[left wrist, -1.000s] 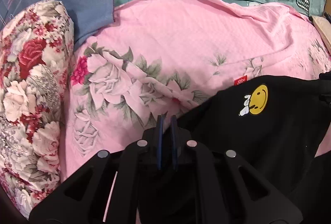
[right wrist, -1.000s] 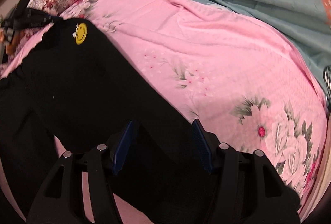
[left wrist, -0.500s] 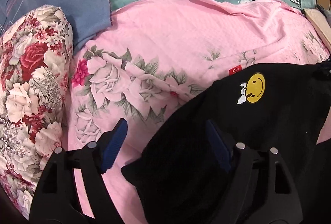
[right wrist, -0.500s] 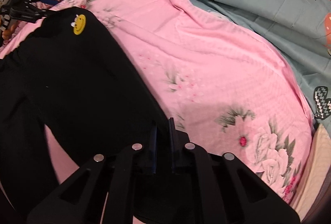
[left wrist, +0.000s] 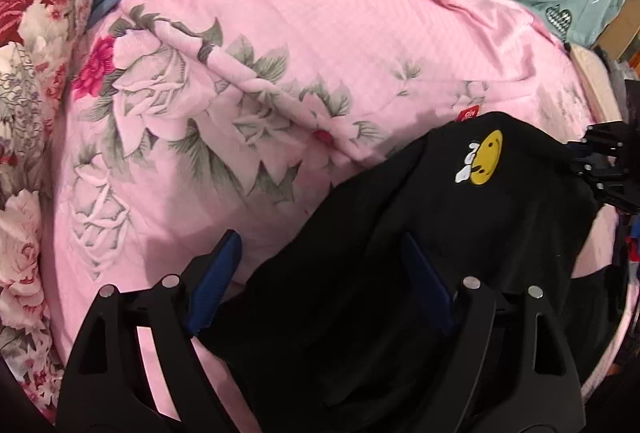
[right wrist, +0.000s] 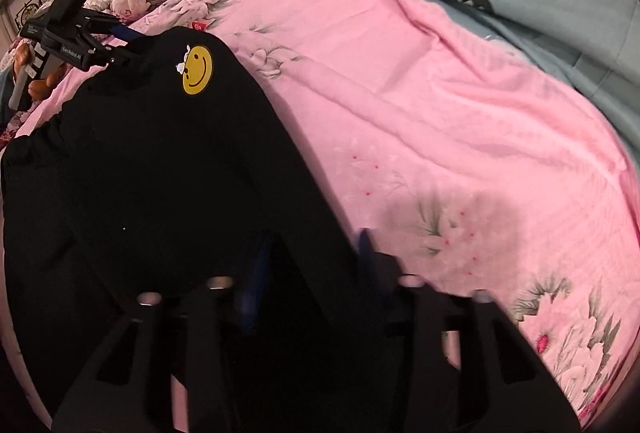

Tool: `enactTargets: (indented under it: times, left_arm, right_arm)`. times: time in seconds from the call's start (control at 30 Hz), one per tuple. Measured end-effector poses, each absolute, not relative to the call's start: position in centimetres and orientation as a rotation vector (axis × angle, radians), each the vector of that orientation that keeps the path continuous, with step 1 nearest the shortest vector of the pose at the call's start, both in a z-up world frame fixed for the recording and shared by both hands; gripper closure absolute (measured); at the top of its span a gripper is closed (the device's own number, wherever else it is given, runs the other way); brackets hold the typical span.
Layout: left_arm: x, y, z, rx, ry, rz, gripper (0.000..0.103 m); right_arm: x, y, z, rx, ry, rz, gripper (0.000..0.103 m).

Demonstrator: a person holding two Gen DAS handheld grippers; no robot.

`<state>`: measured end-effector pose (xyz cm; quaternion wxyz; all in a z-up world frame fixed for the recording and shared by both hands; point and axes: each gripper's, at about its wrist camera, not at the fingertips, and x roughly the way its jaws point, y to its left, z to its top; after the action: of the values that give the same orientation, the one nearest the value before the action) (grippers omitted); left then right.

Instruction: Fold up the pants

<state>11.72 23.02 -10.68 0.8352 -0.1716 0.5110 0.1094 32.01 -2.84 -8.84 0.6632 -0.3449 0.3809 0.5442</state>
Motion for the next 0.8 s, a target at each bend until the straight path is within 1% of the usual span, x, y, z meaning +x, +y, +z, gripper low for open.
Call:
enactTargets:
  times: [0.03, 0.07, 0.1, 0.13, 0.17, 0.2, 0.23, 0.3, 0.43, 0.6, 0.67, 0.7, 0.73, 0.77, 0.8]
  left_arm:
    - [11.7, 23.1, -10.6, -0.375, 1.083, 0.221, 0.024]
    - [11.7, 23.0, -10.6, -0.364, 1.087, 0.221, 0.031]
    - [11.6, 22.7, -10.5, -0.33, 1.091, 0.232, 0.05]
    - [11.5, 22.3, -10.3, -0.287, 1.093, 0.245, 0.064]
    - [11.2, 22.0, -10.0, -0.269, 1.086, 0.246, 0.07]
    - [11.0, 21.8, -9.5, -0.26, 1.074, 0.248, 0.087]
    - [10.7, 21.7, -9.1, -0.246, 1.063, 0.256, 0.098]
    - [10.2, 21.6, -8.1, -0.231, 1.036, 0.26, 0.098]
    - [9.9, 19.8, -7.3, -0.146, 1.046, 0.287, 0.1]
    - [8.2, 18.1, -4.8, -0.094, 1.003, 0.291, 0.1]
    - [8.3, 17.9, -5.0, -0.087, 1.033, 0.283, 0.099]
    - [8.5, 18.1, -5.4, -0.081, 1.053, 0.3, 0.093]
    - [8.7, 18.3, -6.0, -0.074, 1.065, 0.319, 0.08]
    - [8.7, 18.5, -6.5, -0.079, 1.071, 0.329, 0.072]
    - [8.9, 19.0, -7.1, -0.093, 1.071, 0.338, 0.052]
  right_arm:
    - [31.9, -2.9, -8.6, -0.783, 0.849, 1.23, 0.09]
    - [31.8, -3.0, -8.2, -0.781, 0.844, 1.234, 0.092]
    - [31.7, -3.3, -7.9, -0.777, 0.832, 1.237, 0.093]
    - [31.7, -3.5, -7.6, -0.774, 0.821, 1.235, 0.094]
    - [31.7, -3.8, -7.3, -0.764, 0.814, 1.237, 0.094]
    - [31.8, -4.0, -7.0, -0.756, 0.811, 1.24, 0.094]
    - [31.8, -4.1, -6.7, -0.752, 0.8, 1.237, 0.094]
    - [31.7, -4.4, -6.3, -0.751, 0.78, 1.225, 0.095]
    - [31.4, -4.9, -5.9, -0.741, 0.76, 1.212, 0.096]
    - [29.8, -6.5, -3.9, -0.742, 0.707, 1.212, 0.097]
    - [29.4, -6.8, -3.7, -0.762, 0.695, 1.197, 0.097]
    - [29.3, -6.9, -3.8, -0.764, 0.696, 1.193, 0.097]
    - [29.3, -6.9, -3.9, -0.764, 0.694, 1.191, 0.097]
    - [29.3, -6.8, -4.1, -0.761, 0.694, 1.19, 0.097]
    - [29.3, -6.6, -4.4, -0.756, 0.699, 1.194, 0.097]
